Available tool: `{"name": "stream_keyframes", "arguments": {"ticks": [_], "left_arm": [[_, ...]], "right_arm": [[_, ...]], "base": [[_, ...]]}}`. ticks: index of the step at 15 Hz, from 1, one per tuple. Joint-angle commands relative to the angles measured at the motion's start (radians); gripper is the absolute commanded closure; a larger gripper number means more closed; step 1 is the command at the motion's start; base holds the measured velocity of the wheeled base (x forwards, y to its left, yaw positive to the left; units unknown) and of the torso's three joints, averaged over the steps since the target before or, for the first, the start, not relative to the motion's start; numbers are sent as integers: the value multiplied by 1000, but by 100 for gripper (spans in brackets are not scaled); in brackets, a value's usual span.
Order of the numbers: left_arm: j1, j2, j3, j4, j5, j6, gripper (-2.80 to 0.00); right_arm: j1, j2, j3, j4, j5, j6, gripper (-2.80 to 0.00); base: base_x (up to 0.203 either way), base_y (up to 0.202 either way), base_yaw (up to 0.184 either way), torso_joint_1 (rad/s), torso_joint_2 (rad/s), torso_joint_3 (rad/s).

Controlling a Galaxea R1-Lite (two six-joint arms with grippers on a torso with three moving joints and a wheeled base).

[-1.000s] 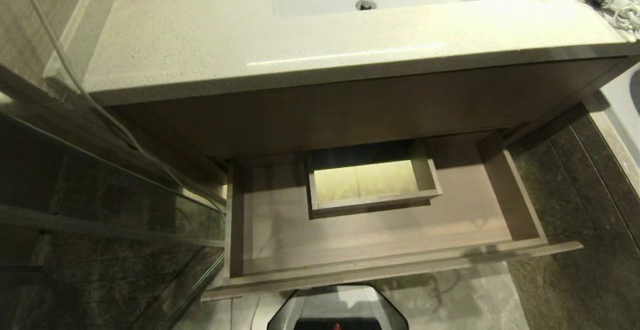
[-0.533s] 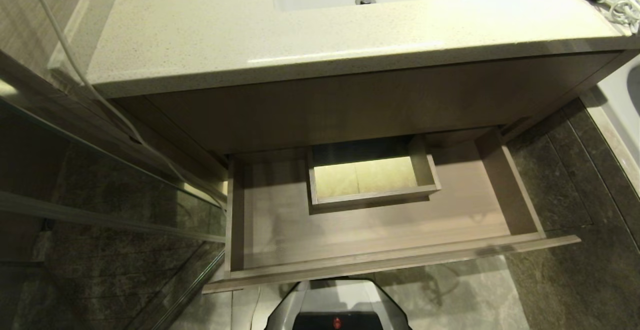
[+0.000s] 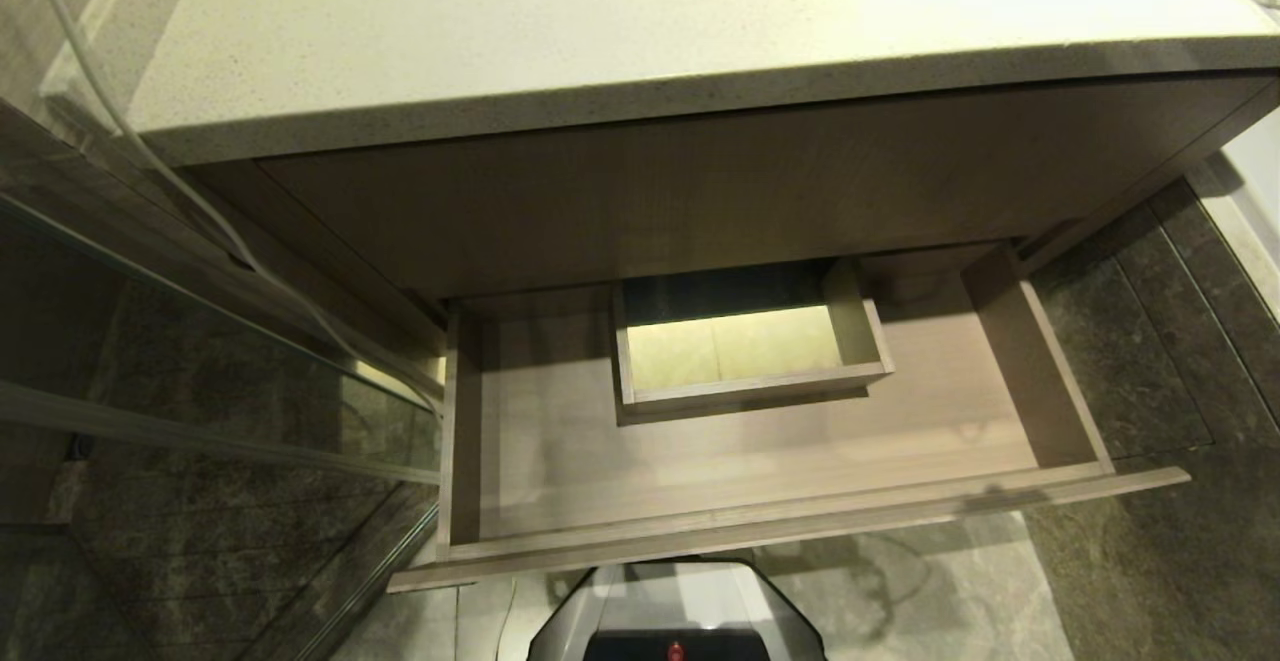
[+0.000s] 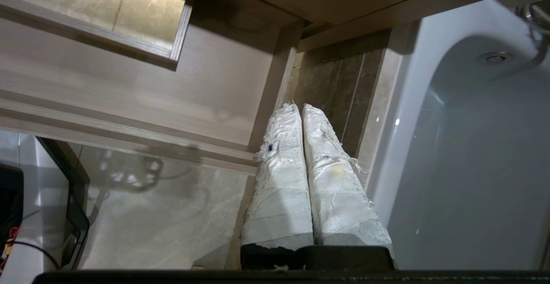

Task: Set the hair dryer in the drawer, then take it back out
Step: Close the drawer

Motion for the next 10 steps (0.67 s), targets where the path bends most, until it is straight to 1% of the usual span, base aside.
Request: {"name": "stream_keyframes", "arguments": {"ticks": [1,10], "left_arm": [[-1,0,0,0,0,0,0],[0,0,0,0,0,0,0]], "right_arm": [[0,-9,13,3,3,-5,0],[-1,-37,47,-1,3,-7,0]], "base": [[0,0,0,-290,515,212],[0,0,0,-320,537,214]]}}
